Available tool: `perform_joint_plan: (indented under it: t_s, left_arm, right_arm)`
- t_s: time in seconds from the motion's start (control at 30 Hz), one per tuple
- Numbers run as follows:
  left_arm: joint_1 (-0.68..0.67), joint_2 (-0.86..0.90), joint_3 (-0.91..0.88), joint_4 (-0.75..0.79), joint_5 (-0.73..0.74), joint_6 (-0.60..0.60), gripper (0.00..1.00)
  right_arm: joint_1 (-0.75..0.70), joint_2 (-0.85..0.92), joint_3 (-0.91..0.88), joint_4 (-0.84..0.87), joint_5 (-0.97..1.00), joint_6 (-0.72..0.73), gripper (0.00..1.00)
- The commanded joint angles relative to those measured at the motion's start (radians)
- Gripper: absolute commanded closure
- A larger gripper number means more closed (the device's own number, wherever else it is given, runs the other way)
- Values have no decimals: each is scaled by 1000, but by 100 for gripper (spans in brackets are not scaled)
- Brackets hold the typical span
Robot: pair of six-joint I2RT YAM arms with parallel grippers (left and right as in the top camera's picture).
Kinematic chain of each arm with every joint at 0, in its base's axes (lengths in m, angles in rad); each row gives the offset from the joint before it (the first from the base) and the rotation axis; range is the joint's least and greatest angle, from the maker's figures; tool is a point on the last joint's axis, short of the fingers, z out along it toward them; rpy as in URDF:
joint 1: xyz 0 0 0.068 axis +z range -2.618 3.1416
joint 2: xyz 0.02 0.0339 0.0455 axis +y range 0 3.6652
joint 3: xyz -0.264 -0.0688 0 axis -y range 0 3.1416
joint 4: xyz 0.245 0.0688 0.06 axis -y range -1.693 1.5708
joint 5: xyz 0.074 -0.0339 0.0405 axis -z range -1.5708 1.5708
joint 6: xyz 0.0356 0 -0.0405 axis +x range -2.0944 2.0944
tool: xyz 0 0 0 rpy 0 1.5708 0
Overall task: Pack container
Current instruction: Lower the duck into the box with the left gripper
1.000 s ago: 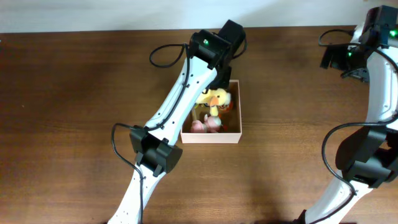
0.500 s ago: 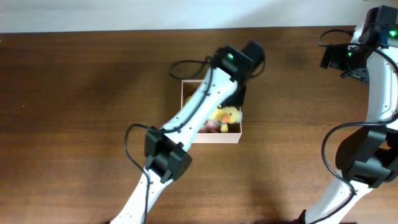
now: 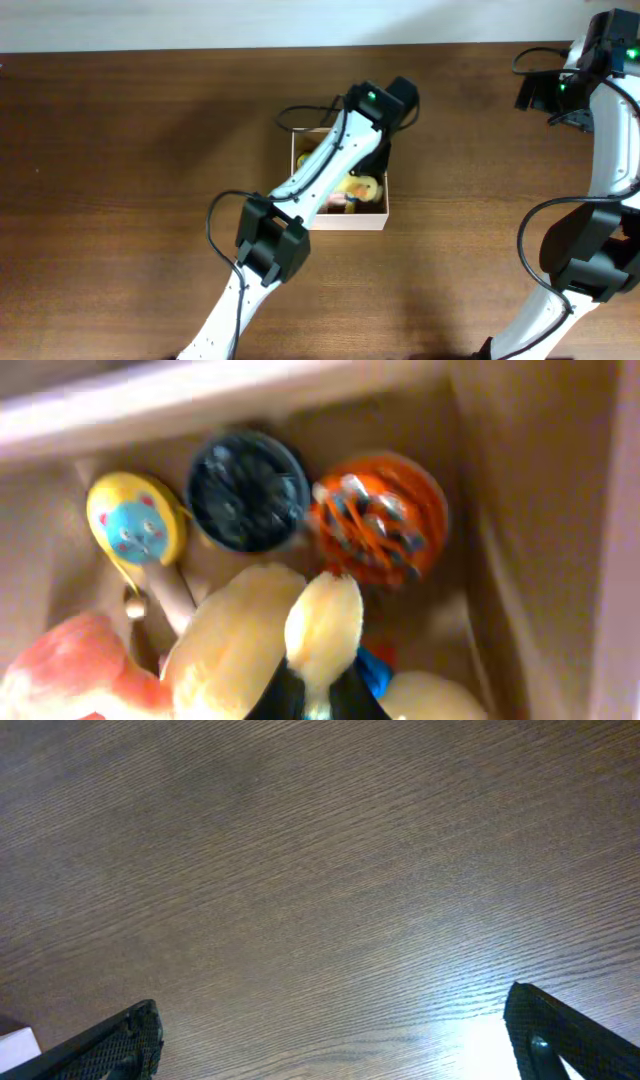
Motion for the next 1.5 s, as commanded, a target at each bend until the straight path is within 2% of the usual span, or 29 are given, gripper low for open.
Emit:
perform_joint_plan:
  t_s: [0.0,0.2,0.23,0.3,0.43,0.47,0.67,0.77,0.83,0.93,1.17,1.47]
  left_arm:
    - [31,11,-7,36,0,-13,98]
    - [30,11,-8,68,0,-13,96]
    - [30,11,-8,69,0,-13,87]
    - [30,11,-8,69,0,-13,56]
    - [30,11,-8,69,2,-13,32]
    - [30,11,-8,69,4,-13,30]
    - [30,11,-8,60,30,-13,30]
    - [30,11,-8,53,36,-13,33]
    - [30,11,-8,41,47,-13,40]
    - [30,11,-8,11,60,-13,41]
    - [31,8,-7,-29,59,-7,40]
    - [67,-7,53,-14,48,19,28]
  right_arm:
    - [4,7,-6,3,-6,2,1]
    - [4,7,-6,3,-6,2,1]
    - [4,7,-6,3,-5,2,1]
    - [4,7,-6,3,-6,2,2]
    - [4,7,-6,3,-6,2,1]
    - [4,7,-6,3,-5,2,1]
    - [4,7,-6,3,-6,2,1]
    - [4,7,-6,3,-6,2,1]
    - [4,7,-6,3,-6,2,1]
    - [4,7,-6,3,-6,2,1]
    - [4,7,-6,3,-6,2,1]
    - [4,7,-6,3,-6,2,1]
